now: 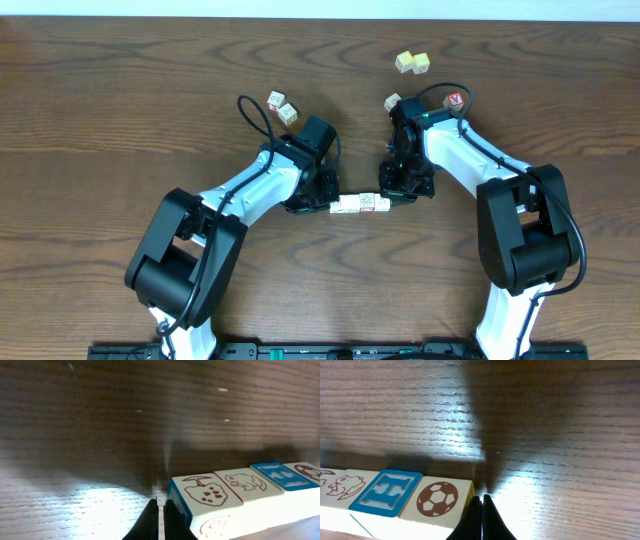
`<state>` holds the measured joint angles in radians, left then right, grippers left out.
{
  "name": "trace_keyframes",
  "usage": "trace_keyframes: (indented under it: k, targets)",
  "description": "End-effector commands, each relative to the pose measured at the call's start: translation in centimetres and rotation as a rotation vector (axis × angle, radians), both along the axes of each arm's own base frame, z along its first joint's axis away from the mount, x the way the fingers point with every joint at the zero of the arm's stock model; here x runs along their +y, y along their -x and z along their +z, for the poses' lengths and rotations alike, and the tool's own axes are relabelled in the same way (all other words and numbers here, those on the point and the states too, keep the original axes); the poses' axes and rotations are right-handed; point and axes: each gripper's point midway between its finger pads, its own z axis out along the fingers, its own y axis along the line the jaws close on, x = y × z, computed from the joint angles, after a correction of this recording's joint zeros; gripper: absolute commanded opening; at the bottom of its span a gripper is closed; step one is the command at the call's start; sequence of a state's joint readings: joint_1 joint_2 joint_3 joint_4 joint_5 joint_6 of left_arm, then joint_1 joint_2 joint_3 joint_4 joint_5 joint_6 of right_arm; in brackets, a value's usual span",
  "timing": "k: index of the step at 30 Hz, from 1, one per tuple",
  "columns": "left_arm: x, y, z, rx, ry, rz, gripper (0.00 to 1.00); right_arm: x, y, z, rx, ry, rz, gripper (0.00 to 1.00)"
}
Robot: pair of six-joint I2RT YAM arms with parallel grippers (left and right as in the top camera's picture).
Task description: Lift 4 blocks
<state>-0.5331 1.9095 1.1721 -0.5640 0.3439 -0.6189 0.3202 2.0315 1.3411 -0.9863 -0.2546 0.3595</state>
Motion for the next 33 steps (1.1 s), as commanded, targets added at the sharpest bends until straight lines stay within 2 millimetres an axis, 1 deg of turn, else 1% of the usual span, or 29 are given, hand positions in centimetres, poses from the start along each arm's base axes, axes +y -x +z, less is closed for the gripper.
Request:
trace_keyframes:
  k: [1,9,13,19,21,24,29,33]
  targets:
    - [-0.3,0.8,-0.6,0.028,0.016,-0.027,0.07,0.7,0.1,0.8,-0.008,-0.023,-0.006,0.01]
    - [-0.4,0.7,-0.5,0.024,0.023,-0.028,0.07,1.9,0.6,0.8,-0.008,-0.025,0.016,0.01]
    - [-1.4,1.0,-0.1,0.027,0.083,-0.082,0.07,2.4,0.8,0.7,-0.014,-0.027,0.033,0.01]
    - [-1.5,0.9,-0.1,0.023,0.086,-0.086,0.07,2.7,0.8,0.8,-0.014,-0.032,0.031,0.01]
    - [-1.8,1.2,0.1,0.027,0.111,-0.109,0.07,2.7,0.8,0.8,-0.016,-0.033,0.038,0.01]
    - [-2.3,1.4,0.4,0.037,0.144,-0.124,0.07,3.2,0.9,1.0,-0.004,-0.069,0.035,0.01]
    - [-2.4,1.5,0.6,0.032,0.150,-0.136,0.07,4.1,0.9,1.3,-0.006,-0.128,0.055,0.01]
    - [-2.6,1.5,1.0,0.021,0.166,-0.156,0.07,4.2,1.0,1.3,-0.006,-0.134,0.066,0.01]
